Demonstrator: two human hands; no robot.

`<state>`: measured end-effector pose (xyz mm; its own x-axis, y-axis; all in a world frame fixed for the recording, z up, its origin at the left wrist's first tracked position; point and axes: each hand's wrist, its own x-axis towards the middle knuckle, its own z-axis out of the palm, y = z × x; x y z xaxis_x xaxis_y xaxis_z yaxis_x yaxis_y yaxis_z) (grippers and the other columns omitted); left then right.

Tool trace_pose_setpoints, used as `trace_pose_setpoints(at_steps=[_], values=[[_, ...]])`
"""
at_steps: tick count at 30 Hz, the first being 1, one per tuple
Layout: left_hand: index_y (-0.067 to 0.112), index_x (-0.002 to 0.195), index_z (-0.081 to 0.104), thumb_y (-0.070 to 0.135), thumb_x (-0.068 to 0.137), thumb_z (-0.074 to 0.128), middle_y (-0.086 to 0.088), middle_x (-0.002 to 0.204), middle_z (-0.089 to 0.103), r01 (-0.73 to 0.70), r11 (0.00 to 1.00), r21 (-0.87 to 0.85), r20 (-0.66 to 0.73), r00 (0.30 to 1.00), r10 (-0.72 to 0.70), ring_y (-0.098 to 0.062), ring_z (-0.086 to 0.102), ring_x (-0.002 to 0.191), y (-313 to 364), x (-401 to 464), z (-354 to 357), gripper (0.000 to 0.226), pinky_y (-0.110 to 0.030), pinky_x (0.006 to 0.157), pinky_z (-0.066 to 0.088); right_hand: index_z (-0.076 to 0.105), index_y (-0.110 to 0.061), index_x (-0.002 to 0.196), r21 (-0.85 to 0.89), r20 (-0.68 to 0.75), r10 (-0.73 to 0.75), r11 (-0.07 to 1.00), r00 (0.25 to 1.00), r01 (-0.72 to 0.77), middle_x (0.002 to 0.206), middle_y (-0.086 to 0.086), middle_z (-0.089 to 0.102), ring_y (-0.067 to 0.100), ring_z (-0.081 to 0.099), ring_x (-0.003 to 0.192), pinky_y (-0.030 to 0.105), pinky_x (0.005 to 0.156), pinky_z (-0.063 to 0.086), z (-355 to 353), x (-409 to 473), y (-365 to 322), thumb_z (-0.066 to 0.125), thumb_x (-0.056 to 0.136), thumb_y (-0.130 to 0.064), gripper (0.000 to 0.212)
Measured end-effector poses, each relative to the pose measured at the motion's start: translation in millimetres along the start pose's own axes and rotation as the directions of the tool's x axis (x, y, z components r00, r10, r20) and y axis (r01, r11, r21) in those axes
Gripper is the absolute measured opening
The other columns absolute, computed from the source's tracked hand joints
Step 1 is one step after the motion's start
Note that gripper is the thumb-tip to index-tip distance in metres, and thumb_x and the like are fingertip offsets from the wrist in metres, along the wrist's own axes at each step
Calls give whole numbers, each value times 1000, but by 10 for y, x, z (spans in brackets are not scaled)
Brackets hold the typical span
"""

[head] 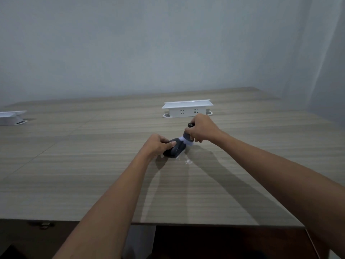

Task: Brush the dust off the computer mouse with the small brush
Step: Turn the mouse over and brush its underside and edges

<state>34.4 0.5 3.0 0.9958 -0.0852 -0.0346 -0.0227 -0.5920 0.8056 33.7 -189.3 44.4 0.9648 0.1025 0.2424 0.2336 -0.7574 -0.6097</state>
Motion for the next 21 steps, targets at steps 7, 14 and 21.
trace_pose_setpoints(at_steps=[7,14,21], values=[[1,77,63,35,97,62,-17,81,56,109,993,-38,-67,991,-112,-26,52,74,85,-46,-21,39,-33,76,45,65,-1,61,186,20,95,978,995,-97,59,14,68,7,59,33,16,37,47,94,-21,8,57,90,1,30],[-21,116,62,15,102,55,-27,105,66,147,966,-213,15,989,-147,-32,67,91,61,-104,-207,39,-35,90,60,67,-6,69,191,60,119,973,991,-129,66,9,72,7,58,42,16,40,41,134,62,22,63,92,-9,24],[11,135,60,10,89,73,-7,127,67,-136,876,462,148,986,75,-19,67,106,22,21,-489,48,-30,90,52,67,-7,72,174,61,102,978,993,-111,70,10,73,10,57,43,18,39,36,60,40,40,63,91,-12,19]])
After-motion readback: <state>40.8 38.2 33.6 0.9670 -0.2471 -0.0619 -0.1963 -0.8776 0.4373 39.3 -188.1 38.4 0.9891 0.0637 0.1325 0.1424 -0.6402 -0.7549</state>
